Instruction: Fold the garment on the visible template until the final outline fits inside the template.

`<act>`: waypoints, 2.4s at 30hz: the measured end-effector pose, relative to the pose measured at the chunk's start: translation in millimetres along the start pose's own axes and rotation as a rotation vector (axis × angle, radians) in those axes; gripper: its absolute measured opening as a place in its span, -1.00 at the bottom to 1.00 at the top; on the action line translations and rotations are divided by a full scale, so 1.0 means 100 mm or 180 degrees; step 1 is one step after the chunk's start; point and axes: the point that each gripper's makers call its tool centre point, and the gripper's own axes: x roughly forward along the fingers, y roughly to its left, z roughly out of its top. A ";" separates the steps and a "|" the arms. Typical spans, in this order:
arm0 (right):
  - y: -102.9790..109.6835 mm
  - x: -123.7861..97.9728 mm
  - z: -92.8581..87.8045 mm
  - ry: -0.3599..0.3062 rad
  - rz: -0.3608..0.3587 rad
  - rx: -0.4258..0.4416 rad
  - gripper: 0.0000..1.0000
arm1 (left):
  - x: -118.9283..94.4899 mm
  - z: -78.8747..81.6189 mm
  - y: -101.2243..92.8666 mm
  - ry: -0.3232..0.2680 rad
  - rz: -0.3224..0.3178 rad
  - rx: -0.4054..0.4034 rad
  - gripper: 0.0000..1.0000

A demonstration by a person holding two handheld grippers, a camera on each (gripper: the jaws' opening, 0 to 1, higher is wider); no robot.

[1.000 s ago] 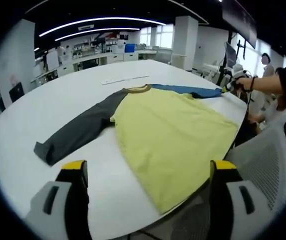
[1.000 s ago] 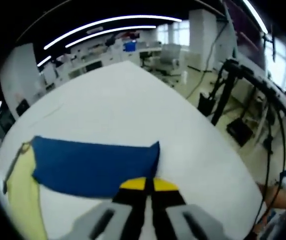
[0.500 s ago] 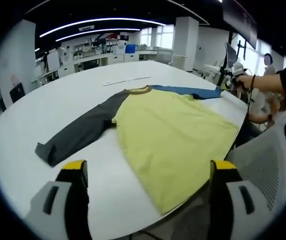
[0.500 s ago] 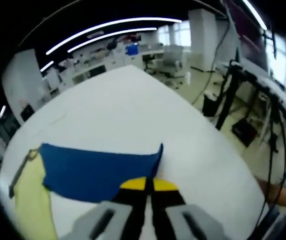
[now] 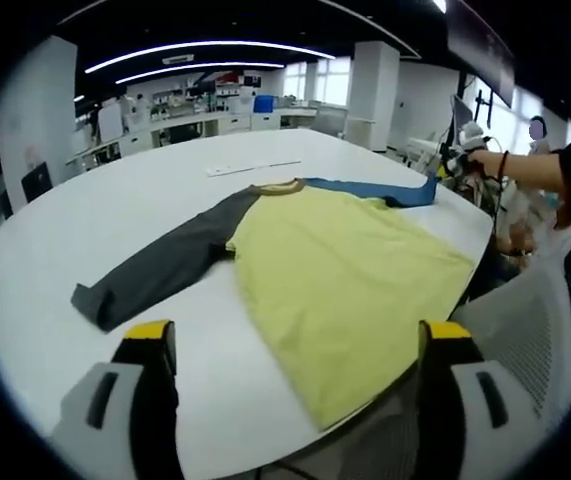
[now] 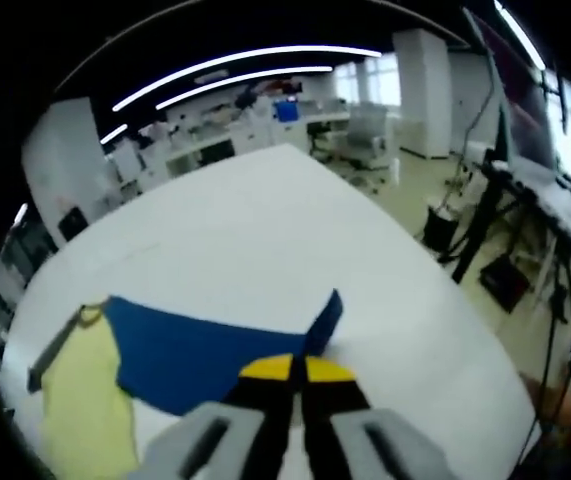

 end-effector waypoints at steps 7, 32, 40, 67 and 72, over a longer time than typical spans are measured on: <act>0.32 -0.01 0.08 -0.0059 0.0144 -0.0121 -1.00 | 0.00 0.03 -0.02 -0.0038 -0.0028 -0.0051 0.96; 1.44 0.17 -0.01 0.0087 0.0786 -0.0082 -1.00 | -0.03 0.16 0.03 -0.0262 -0.0074 -0.0185 0.92; 1.74 0.20 -0.03 0.0138 0.0899 -0.0118 -1.00 | -0.02 0.18 0.04 -0.0309 -0.0092 -0.0281 0.90; 2.60 0.22 -0.12 0.0370 0.1309 -0.0313 -1.00 | 0.00 0.12 0.05 -0.0252 -0.0082 -0.0292 0.89; 2.76 0.22 -0.17 0.0427 0.1342 -0.0364 -1.00 | 0.00 0.12 0.07 -0.0244 -0.0055 -0.0330 0.86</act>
